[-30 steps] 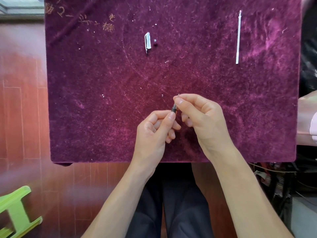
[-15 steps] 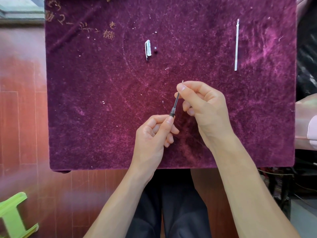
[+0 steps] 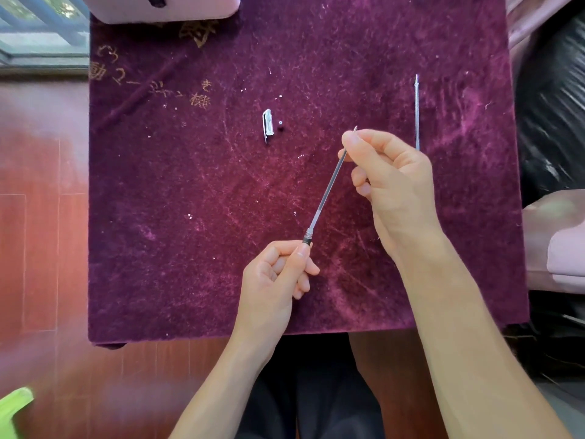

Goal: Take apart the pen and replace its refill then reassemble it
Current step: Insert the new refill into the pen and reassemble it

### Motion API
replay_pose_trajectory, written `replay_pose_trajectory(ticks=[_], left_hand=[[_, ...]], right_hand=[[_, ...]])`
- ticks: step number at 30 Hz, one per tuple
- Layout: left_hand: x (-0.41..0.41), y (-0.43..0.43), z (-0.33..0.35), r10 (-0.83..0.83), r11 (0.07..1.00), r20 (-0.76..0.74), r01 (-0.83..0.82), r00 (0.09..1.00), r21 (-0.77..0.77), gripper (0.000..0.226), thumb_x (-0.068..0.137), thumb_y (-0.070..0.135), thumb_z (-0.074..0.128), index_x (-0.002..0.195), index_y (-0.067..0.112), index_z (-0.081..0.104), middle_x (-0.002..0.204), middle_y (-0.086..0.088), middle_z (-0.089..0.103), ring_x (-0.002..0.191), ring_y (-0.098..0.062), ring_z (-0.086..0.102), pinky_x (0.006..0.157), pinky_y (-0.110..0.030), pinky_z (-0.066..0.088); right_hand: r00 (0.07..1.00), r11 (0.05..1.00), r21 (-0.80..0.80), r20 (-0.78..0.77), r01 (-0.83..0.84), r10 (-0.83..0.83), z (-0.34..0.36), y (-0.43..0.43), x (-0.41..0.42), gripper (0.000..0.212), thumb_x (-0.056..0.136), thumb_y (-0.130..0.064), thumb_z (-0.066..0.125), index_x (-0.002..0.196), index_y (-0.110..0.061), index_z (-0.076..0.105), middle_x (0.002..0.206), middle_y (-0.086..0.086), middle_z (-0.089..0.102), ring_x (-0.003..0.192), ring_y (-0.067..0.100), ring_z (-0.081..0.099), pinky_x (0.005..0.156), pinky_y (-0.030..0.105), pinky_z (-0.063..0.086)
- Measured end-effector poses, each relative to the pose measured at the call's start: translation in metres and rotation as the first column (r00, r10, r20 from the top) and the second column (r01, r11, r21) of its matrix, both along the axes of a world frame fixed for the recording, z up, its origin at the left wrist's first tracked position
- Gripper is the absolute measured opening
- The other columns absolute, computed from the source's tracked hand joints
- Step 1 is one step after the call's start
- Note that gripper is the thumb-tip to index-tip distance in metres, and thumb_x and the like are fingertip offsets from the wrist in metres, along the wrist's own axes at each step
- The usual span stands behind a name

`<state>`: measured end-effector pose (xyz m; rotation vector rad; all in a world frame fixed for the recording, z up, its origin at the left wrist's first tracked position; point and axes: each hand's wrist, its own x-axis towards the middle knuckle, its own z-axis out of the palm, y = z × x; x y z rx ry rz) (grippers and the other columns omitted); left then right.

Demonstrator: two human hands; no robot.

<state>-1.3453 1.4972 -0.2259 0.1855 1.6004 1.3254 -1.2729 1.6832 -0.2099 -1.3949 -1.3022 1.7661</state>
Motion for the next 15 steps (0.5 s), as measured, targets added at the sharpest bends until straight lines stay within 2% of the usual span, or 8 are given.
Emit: replay_pose_trajectory(ticks=[7,11,15], left_hand=[[-0.006,0.003,-0.002,-0.003,1.0,-0.016,0.002,1.0,-0.014,0.017,0.102,0.023,0.061,0.092,0.021,0.075,0.076,-0.001,0.072,0.06,-0.006,0.056,0.056,-0.017,0.048],[-0.009,0.008,-0.004,-0.003,1.0,-0.013,0.003,1.0,-0.002,0.017,0.102,0.023,0.061,0.092,0.02,0.075,0.076,-0.001,0.072,0.058,-0.005,0.056,0.057,-0.016,0.048],[-0.011,0.015,-0.006,0.0,1.0,-0.004,0.0,1.0,0.001,0.016,0.101,0.025,0.062,0.092,0.022,0.075,0.077,-0.001,0.073,0.059,-0.005,0.056,0.056,-0.017,0.049]], right_hand=[[0.999,0.999,0.031,0.027,0.044,-0.045,-0.003,0.018,0.003,0.014,0.093,-0.032,0.082,0.1,-0.02,0.082,0.083,-0.006,0.079,0.058,0.003,0.052,0.06,0.013,0.046],[0.984,0.993,0.121,0.175,0.015,-0.037,-0.014,0.031,0.002,0.016,0.091,-0.032,0.084,0.098,-0.018,0.083,0.083,-0.008,0.079,0.056,-0.004,0.057,0.06,0.012,0.048],[0.943,0.976,0.216,0.332,-0.038,-0.037,-0.023,0.051,-0.004,0.007,0.087,-0.033,0.085,0.088,-0.026,0.082,0.07,-0.019,0.078,0.058,-0.011,0.066,0.065,0.011,0.052]])
